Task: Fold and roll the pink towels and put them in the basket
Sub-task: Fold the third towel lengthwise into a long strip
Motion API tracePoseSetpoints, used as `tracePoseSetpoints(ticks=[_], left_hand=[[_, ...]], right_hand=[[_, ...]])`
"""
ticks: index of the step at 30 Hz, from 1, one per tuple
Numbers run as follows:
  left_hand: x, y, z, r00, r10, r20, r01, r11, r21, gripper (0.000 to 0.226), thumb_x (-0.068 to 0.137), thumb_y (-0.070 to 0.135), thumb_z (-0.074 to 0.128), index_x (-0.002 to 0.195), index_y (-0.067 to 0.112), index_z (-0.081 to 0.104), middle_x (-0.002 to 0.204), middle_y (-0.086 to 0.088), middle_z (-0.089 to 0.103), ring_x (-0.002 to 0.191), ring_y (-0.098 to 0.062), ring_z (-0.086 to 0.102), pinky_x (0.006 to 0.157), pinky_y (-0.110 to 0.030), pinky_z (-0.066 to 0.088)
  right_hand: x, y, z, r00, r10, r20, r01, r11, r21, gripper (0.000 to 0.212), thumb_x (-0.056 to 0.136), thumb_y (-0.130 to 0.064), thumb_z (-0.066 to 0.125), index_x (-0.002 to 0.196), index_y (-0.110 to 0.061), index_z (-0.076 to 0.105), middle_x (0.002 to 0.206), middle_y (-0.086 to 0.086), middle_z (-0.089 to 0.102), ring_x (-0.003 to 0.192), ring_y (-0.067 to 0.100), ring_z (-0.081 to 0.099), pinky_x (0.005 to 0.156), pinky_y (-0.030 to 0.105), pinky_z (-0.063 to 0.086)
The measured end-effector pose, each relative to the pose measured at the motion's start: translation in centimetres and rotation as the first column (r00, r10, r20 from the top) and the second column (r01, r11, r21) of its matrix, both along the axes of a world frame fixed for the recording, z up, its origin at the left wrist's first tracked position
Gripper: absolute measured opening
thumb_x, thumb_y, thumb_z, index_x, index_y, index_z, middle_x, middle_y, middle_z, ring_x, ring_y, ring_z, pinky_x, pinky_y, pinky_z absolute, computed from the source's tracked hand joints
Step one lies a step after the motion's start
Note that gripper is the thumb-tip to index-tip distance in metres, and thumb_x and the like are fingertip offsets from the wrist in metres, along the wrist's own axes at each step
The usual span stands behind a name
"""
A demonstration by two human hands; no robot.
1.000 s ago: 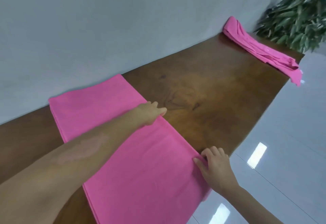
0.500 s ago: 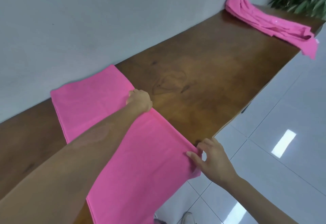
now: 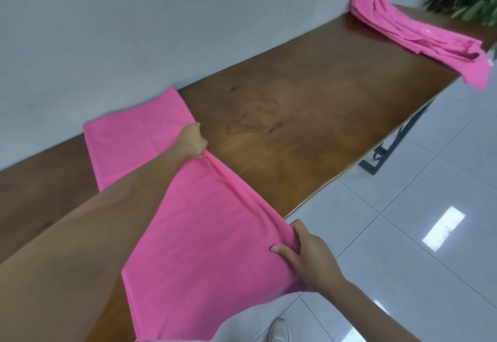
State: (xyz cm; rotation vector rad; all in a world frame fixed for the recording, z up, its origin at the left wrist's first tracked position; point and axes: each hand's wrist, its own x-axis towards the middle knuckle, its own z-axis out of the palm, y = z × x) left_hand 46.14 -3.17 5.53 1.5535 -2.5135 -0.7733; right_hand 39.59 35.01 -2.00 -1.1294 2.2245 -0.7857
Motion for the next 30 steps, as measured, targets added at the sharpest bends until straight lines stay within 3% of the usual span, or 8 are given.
tracePoseSetpoints(ticks=[7, 10, 14, 18, 21, 24, 27, 30], left_hand=[[3.5, 0.7, 1.2, 0.988, -0.053, -0.145, 0.058, 0.998, 0.03, 0.077, 0.084, -0.018, 0.043, 0.156, 0.003, 0.025, 0.158, -0.017, 0.033, 0.109, -0.041, 0.065, 0.091, -0.05, 0.056], [5.7, 0.3, 1.5, 0.978, -0.089, -0.187, 0.094, 0.995, 0.018, 0.078, 0.085, -0.018, 0.043, 0.156, 0.006, 0.024, 0.157, -0.016, 0.035, 0.106, -0.04, 0.066, 0.083, -0.042, 0.059], [8.7, 0.2, 2.8, 0.955, -0.115, -0.272, 0.127, 0.992, 0.028, 0.078, 0.087, -0.02, 0.039, 0.157, 0.01, 0.023, 0.161, -0.011, 0.029, 0.063, -0.02, 0.065, 0.052, -0.022, 0.056], [12.1, -0.4, 3.6, 0.936, -0.136, -0.323, 0.143, 0.99, -0.003, 0.079, 0.086, -0.021, 0.041, 0.157, 0.01, 0.025, 0.162, -0.007, 0.027, 0.083, -0.031, 0.068, 0.072, -0.038, 0.061], [15.1, -1.5, 3.5, 0.921, -0.2, -0.333, 0.195, 0.98, -0.049, 0.081, 0.084, -0.018, 0.044, 0.157, 0.012, 0.027, 0.162, -0.009, 0.028, 0.122, -0.043, 0.056, 0.092, -0.044, 0.056], [18.1, -2.0, 3.1, 0.902, -0.248, -0.355, 0.248, 0.968, -0.045, 0.081, 0.083, -0.016, 0.044, 0.156, 0.013, 0.029, 0.154, -0.016, 0.037, 0.125, -0.044, 0.053, 0.098, -0.048, 0.052], [20.9, -2.0, 2.4, 0.921, -0.22, -0.322, 0.215, 0.975, -0.053, 0.076, 0.087, -0.015, 0.047, 0.156, 0.008, 0.026, 0.157, -0.017, 0.033, 0.131, -0.042, 0.047, 0.109, -0.053, 0.043], [22.8, -1.2, 1.6, 0.954, -0.168, -0.249, 0.146, 0.984, -0.104, 0.069, 0.089, -0.014, 0.047, 0.154, -0.001, 0.026, 0.158, -0.021, 0.029, 0.143, -0.039, 0.032, 0.12, -0.044, 0.028]], right_hand=[[1.2, 1.5, 1.1, 0.982, 0.006, -0.189, 0.021, 0.99, 0.143, 0.048, 0.087, -0.073, 0.052, 0.083, -0.027, 0.038, 0.071, -0.009, 0.056, 0.067, 0.011, 0.054, 0.055, 0.025, 0.038], [2.0, 2.6, 2.2, 0.969, -0.003, -0.248, 0.058, 0.975, 0.213, 0.046, 0.088, -0.072, 0.051, 0.081, -0.027, 0.041, 0.071, -0.008, 0.056, 0.072, 0.016, 0.058, 0.057, 0.029, 0.038], [5.0, 3.6, 5.6, 0.93, -0.065, -0.361, 0.142, 0.971, 0.191, 0.03, 0.093, -0.056, 0.057, 0.088, -0.03, 0.044, 0.067, -0.009, 0.056, 0.068, 0.017, 0.058, 0.054, 0.027, 0.038], [10.5, 4.4, 8.9, 0.844, -0.072, -0.531, 0.151, 0.983, 0.106, 0.009, 0.095, -0.033, 0.056, 0.099, -0.033, 0.048, 0.074, -0.011, 0.058, 0.064, 0.016, 0.058, 0.059, 0.032, 0.05], [15.8, 4.8, 9.3, 0.766, -0.039, -0.642, 0.106, 0.992, 0.067, 0.032, 0.078, -0.015, 0.069, 0.1, -0.032, 0.052, 0.078, -0.009, 0.061, 0.052, 0.019, 0.056, 0.046, 0.033, 0.049], [20.8, 5.1, 8.6, 0.699, 0.007, -0.715, 0.017, 1.0, 0.027, 0.06, 0.049, 0.0, 0.081, 0.097, -0.028, 0.057, 0.071, -0.008, 0.054, 0.042, 0.018, 0.049, 0.032, 0.025, 0.024], [25.2, 4.8, 7.1, 0.693, 0.03, -0.72, -0.015, 1.0, 0.027, 0.075, 0.038, 0.004, 0.079, 0.101, -0.031, 0.058, 0.076, -0.01, 0.055, 0.045, 0.017, 0.049, 0.042, 0.018, -0.002], [28.3, 4.6, 4.1, 0.763, 0.086, -0.641, -0.058, 0.996, 0.064, 0.078, 0.038, -0.006, 0.081, 0.107, -0.034, 0.058, 0.079, -0.012, 0.053, 0.052, 0.013, 0.053, 0.038, 0.024, 0.012]])
